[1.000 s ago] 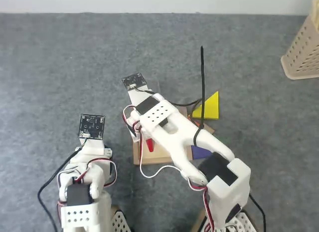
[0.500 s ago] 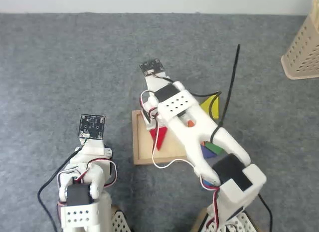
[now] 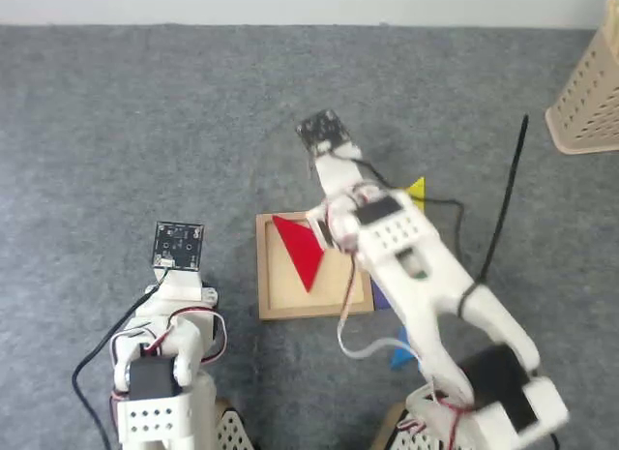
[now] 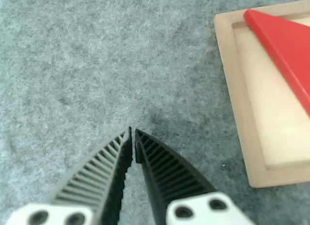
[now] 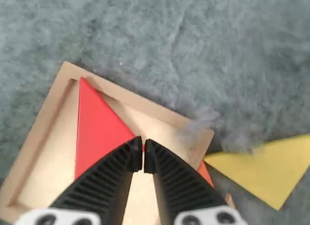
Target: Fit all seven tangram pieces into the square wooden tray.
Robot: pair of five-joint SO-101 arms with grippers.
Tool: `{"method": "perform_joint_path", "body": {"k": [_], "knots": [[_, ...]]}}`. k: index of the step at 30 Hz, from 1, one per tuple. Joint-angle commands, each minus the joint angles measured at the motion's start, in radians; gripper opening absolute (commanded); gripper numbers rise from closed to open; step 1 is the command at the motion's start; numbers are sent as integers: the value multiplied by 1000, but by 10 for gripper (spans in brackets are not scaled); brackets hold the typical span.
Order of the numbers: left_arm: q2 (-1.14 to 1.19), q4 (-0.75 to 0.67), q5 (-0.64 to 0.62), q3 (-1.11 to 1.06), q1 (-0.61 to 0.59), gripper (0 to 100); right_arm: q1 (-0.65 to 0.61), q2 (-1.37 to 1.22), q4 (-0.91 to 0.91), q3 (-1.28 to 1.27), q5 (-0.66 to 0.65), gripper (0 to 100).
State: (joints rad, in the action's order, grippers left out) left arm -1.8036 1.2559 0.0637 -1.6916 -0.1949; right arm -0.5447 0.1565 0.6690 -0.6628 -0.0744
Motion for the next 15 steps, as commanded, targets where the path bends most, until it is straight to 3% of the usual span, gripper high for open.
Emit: {"method": "perform_joint_path", "body": {"k": [1,9,15], "knots": [[-20,8,5,7,2,12,-1,88,-143,-75,-46,6],[-20,8,5,7,2,12,-7,-54,-243,-74,-48,7],[-20,8,5,7,2,12,-41,-87,-208,-74,-49,7]]}}
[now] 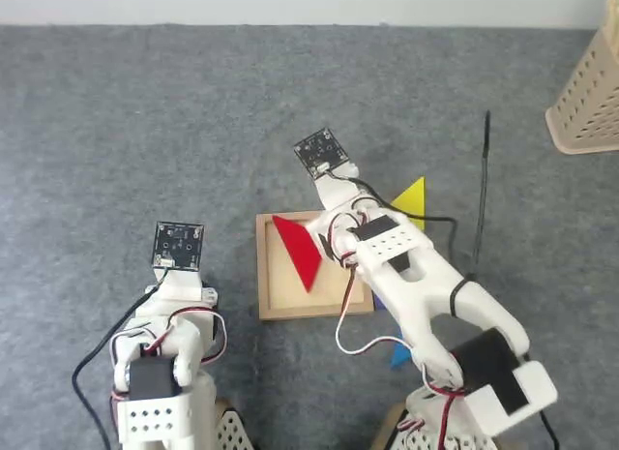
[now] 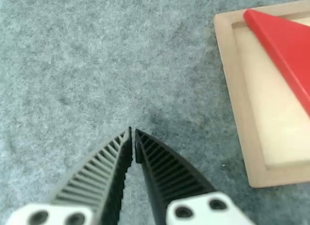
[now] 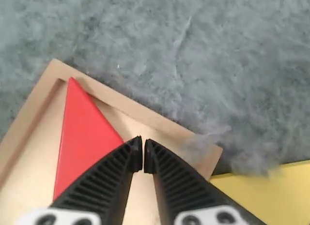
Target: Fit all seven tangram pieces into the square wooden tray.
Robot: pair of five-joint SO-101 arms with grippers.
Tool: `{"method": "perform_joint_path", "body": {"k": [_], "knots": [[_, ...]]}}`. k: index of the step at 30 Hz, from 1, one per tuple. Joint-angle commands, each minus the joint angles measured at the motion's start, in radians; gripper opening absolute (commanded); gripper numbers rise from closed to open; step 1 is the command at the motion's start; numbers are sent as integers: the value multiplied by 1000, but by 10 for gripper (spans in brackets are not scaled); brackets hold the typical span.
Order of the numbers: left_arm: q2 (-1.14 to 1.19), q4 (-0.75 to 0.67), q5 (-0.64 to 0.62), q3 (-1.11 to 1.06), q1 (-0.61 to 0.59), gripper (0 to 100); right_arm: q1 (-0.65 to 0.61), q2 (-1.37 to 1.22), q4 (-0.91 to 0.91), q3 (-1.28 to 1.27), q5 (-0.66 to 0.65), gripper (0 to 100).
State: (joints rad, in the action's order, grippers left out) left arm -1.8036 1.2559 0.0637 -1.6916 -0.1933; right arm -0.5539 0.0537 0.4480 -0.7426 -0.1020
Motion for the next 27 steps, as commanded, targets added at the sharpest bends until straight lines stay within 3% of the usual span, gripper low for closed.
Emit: {"method": "perform_joint_path", "body": {"k": [1,12,27], "knots": [[-20,8,5,7,0,12,-41,16,33,11,-21,7],[-20,8,5,7,0,12,-117,12,188,44,-21,7],[-20,8,5,7,0,12,-263,7,182,55,-21,7]]}}
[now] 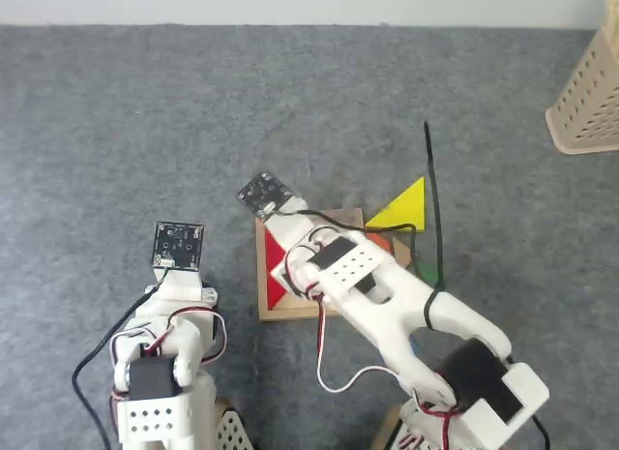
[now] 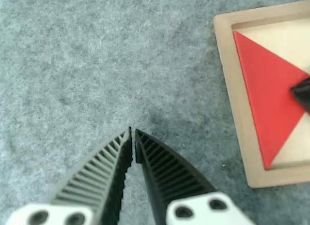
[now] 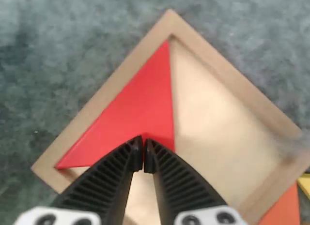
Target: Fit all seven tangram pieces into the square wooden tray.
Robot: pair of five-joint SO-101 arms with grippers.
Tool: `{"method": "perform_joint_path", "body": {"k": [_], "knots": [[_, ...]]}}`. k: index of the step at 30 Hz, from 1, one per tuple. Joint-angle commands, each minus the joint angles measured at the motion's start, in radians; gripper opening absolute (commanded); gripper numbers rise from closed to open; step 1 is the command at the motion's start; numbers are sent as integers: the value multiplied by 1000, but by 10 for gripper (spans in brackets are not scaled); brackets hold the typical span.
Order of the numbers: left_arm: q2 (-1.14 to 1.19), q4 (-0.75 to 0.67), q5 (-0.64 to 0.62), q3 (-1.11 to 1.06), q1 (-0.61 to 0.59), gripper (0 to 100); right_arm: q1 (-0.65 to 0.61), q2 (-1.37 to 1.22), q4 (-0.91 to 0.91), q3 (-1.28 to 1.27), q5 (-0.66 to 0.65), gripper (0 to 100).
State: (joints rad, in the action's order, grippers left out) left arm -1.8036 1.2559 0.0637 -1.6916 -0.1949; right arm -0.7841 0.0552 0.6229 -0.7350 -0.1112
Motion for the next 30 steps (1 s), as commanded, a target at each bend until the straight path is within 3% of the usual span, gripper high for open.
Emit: {"method": "perform_joint_path", "body": {"k": [1,8,18,24,30], "knots": [[-20,8,5,7,2,12,-42,5,5,48,-12,7],[-20,8,5,7,2,12,-13,87,50,48,-11,9],[-20,8,5,7,2,12,308,455,415,178,-2,10],[-20,8,5,7,2,12,521,314,437,282,157,24],[-20,8,5,7,2,12,550,19,437,430,198,210]]}}
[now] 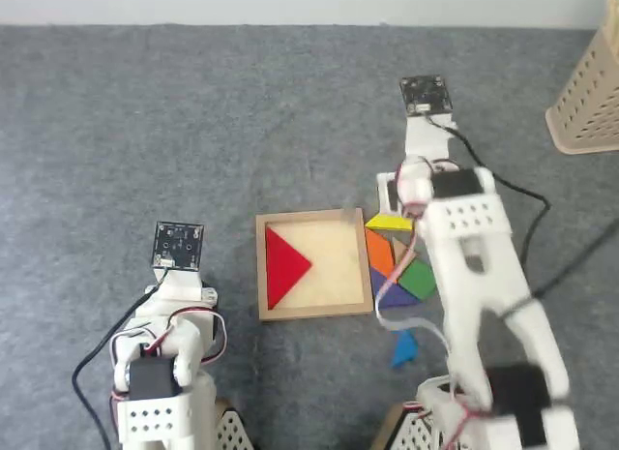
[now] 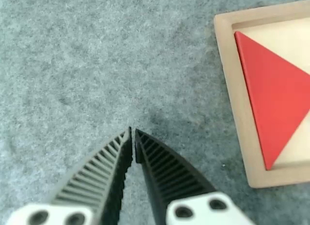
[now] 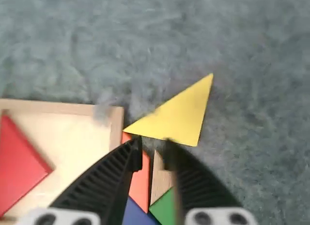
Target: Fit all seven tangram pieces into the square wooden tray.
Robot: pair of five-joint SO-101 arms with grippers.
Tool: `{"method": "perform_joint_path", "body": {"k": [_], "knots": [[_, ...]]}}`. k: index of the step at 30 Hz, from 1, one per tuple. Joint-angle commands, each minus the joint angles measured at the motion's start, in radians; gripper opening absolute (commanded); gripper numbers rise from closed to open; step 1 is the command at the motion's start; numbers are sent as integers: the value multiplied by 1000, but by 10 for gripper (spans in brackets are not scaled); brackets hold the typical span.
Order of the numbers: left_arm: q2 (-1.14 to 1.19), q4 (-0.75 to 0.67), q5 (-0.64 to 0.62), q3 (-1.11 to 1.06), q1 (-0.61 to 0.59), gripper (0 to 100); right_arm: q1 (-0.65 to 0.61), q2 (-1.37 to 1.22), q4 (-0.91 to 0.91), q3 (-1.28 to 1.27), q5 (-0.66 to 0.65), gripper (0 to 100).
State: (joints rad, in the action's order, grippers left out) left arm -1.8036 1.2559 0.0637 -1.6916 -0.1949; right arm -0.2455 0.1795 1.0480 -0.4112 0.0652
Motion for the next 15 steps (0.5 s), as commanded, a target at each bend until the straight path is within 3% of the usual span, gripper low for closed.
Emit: {"method": "perform_joint_path", "body": {"k": [1,15], "knots": [[-20,8,5,7,2,12,10,-151,12,132,23,217],[-20,8,5,7,2,12,61,-487,7,350,161,245]]}}
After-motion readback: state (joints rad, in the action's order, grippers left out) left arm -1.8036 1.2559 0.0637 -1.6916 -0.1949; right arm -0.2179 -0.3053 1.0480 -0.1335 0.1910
